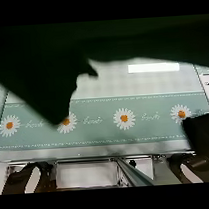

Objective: Fold the shirts.

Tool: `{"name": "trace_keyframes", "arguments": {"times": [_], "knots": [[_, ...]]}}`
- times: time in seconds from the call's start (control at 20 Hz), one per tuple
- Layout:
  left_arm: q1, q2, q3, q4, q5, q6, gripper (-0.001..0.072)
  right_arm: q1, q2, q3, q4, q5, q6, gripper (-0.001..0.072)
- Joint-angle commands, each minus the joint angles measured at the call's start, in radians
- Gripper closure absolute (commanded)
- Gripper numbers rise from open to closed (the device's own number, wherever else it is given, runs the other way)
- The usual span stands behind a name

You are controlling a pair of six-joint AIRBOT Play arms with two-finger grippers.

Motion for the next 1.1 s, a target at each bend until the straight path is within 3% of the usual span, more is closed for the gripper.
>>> {"name": "trace_keyframes", "arguments": {"times": [0.0, 0.2, 0.3, 0.4, 0.6, 0.85, 1.05], "knots": [[-0.003, 0.092, 0.024, 0.077, -0.148, -0.019, 0.0686, 0.0, 0.077, 0.018, -0.012, 0.055, 0.036, 0.0687], [-0.006, 0.104, -0.121, 0.076, -0.251, -0.06, 0.0686, -0.001, 0.072, -0.098, -0.006, 0.094, 0.039, 0.0687], [-0.006, 0.101, -0.314, 0.065, -0.255, -0.069, 0.0686, -0.001, 0.072, -0.289, -0.005, 0.089, 0.039, 0.0687], [-0.006, 0.073, -0.54, 0.032, -0.238, -0.066, 0.0686, -0.001, 0.069, -0.515, -0.015, -0.008, 0.037, 0.0687], [-0.061, -0.08, -0.903, -0.036, 0.005, -0.004, 0.0686, -0.003, -0.072, -0.843, -0.111, -0.285, 0.053, 0.0687], [-0.144, -0.403, -0.871, -0.041, 0.313, -0.002, 0.0686, -0.116, -0.468, -0.737, -0.053, -0.424, 0.054, 0.0687], [-0.16, -0.626, -0.707, -0.066, 0.302, -0.018, 0.0685, -0.188, -0.709, -0.592, 0.155, -0.42, 0.023, 0.0685]]}}
